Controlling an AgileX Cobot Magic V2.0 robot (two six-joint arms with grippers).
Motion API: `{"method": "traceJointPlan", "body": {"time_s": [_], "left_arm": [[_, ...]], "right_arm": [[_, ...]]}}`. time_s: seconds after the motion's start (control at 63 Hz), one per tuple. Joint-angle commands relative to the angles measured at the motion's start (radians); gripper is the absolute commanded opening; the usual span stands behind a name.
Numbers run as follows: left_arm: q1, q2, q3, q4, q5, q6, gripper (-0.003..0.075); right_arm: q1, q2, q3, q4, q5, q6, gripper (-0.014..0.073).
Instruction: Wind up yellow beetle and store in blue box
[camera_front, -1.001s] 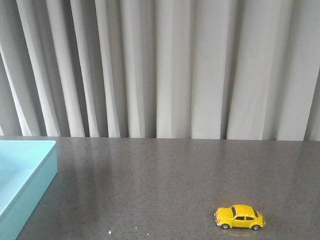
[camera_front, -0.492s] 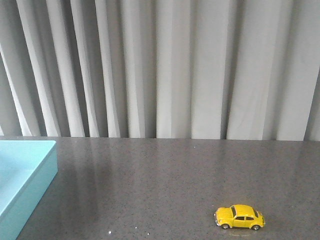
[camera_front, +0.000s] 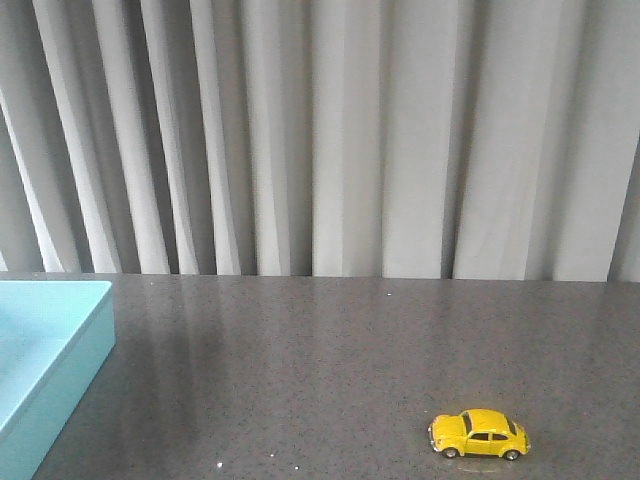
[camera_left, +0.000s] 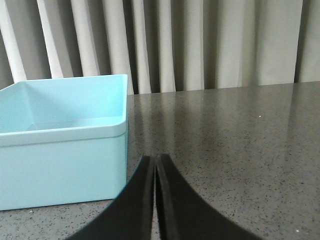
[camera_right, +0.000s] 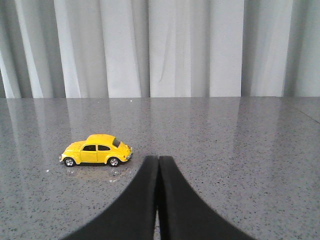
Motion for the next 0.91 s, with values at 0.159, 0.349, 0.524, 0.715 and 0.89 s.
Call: {"method": "traceJointPlan", "body": {"time_s": [0.159,0.349,0.524,0.715,0.89], "left_arm": [[0.000,-0.015,-0.021,-0.012,-0.132,-0.007,-0.0006],[0.000,-0.008,-0.178,-0.009,-0.127,-0.023,-0.0006],[0.000,0.123,-0.406,-0.001,-0.051,-0.023,-0.0006],[0.000,0.367,-0.685,-0.001,0.111,-0.023,-0.0006],[0.000,0.570,-0.838,0.027,0.266,-0.023,-0.0006]], "right_arm": [[-0.006,-0.006,-0.013,0.001,-0.098,0.001,-0.0007],[-0.006,0.001,-0.148,0.045,-0.068,0.006,-0.0007],[-0.006,0.103,-0.341,0.038,0.014,-0.013,-0.0007],[-0.006,0.304,-0.570,0.011,0.135,-0.013,-0.0007],[-0.006,0.499,-0.679,-0.046,0.259,-0.014,-0.0007]]}}
